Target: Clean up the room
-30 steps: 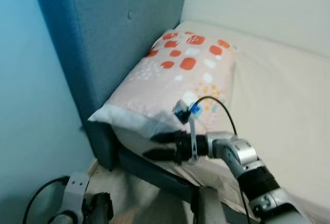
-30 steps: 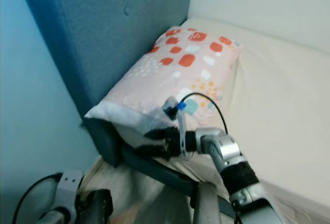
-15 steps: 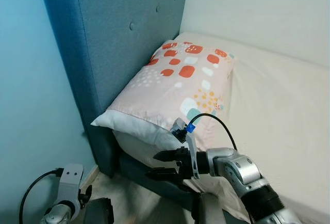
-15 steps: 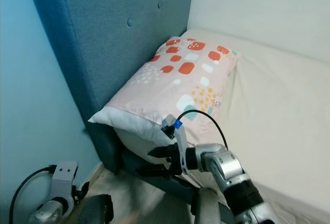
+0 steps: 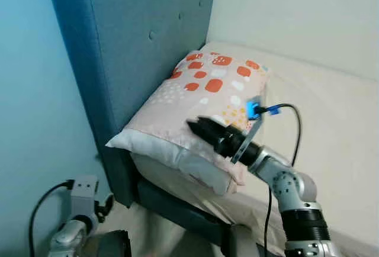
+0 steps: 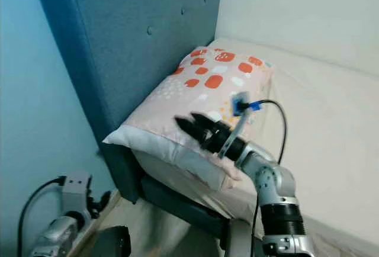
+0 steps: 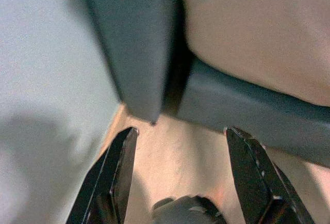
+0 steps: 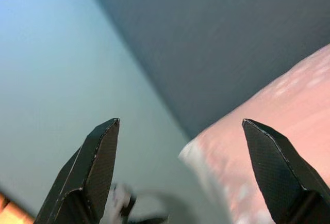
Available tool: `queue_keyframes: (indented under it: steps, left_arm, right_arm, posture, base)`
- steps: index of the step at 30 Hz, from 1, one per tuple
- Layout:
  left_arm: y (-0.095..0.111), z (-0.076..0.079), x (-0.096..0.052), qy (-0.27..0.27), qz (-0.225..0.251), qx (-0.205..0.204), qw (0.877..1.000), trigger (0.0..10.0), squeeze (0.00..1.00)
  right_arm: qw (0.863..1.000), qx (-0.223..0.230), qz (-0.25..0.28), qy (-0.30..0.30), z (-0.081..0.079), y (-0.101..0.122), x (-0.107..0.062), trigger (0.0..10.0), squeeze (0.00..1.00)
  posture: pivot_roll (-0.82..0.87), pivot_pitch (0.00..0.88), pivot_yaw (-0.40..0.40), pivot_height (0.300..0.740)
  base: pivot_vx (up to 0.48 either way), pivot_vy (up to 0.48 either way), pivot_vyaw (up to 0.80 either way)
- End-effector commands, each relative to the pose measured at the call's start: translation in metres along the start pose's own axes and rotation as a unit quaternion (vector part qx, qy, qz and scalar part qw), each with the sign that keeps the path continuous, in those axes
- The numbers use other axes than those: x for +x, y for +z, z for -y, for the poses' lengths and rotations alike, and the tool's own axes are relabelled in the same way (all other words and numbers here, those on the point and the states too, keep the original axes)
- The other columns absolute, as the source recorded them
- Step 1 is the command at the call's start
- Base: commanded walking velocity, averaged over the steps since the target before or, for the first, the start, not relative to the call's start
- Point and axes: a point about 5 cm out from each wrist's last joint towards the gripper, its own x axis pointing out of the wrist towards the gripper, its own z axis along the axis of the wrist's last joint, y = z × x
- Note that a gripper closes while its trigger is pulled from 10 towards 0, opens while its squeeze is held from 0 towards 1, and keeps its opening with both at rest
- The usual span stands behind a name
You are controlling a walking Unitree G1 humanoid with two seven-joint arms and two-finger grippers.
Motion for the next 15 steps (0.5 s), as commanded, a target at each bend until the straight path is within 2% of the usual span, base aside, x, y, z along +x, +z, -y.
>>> queue_keyframes:
  steps: [1, 2, 3, 4, 6, 7, 8, 15]
  left_arm:
    - [-0.012, 0.006, -0.003, -0.017, -0.031, 0.011, 0.999, 10.0, 0.00]
    - [-0.012, 0.006, -0.003, -0.017, -0.031, 0.011, 0.999, 10.0, 0.00]
    - [-0.031, 0.008, -0.010, -0.009, -0.079, 0.011, 0.997, 10.0, 0.00]
    - [-0.037, 0.008, -0.013, -0.005, -0.094, 0.010, 0.996, 10.0, 0.00]
    - [-0.042, 0.008, -0.015, -0.001, -0.106, 0.008, 0.994, 10.0, 0.00]
    - [-0.042, 0.008, -0.015, -0.001, -0.106, 0.008, 0.994, 10.0, 0.00]
    - [-0.049, 0.009, -0.018, 0.002, -0.125, 0.005, 0.992, 10.0, 0.00]
    - [-0.054, 0.007, -0.020, 0.015, -0.140, -0.013, 0.990, 10.0, 0.00]
  right_arm:
    - [0.999, 0.004, 0.027, -0.029, 0.008, 0.005, -0.004, 10.0, 0.00]
    - [0.999, 0.004, 0.027, -0.029, 0.008, 0.005, -0.004, 10.0, 0.00]
    - [0.993, -0.004, 0.048, -0.103, 0.027, 0.008, -0.018, 10.0, 0.00]
    - [0.990, -0.006, 0.051, -0.129, 0.033, 0.008, -0.024, 10.0, 0.00]
    - [0.988, -0.004, 0.052, -0.145, 0.038, 0.006, -0.030, 10.0, 0.00]
    - [0.988, -0.004, 0.052, -0.145, 0.038, 0.006, -0.030, 10.0, 0.00]
    - [0.986, 0.000, 0.051, -0.156, 0.039, 0.002, -0.037, 10.0, 0.00]
    - [0.987, 0.009, 0.043, -0.156, 0.033, -0.012, -0.041, 10.0, 0.00]
  posture:
    - [0.08, 0.001, -0.075, 0.486]
    - [0.08, 0.001, -0.075, 0.486]
    - [0.06, 0.000, -0.063, 0.496]
    - [0.06, 0.000, -0.063, 0.501]
    - [0.06, 0.000, -0.063, 0.506]
    - [0.06, 0.000, -0.063, 0.506]
    - [0.06, 0.002, -0.061, 0.516]
    - [0.05, 0.012, -0.061, 0.541]
  base:
    - [0.000, 0.000, 0.00]
    - [0.000, 0.000, 0.00]
    - [0.000, 0.000, 0.00]
    - [0.000, 0.000, 0.00]
    - [0.000, 0.000, 0.00]
    - [0.000, 0.000, 0.00]
    - [0.000, 0.000, 0.00]
    - [0.000, 0.000, 0.00]
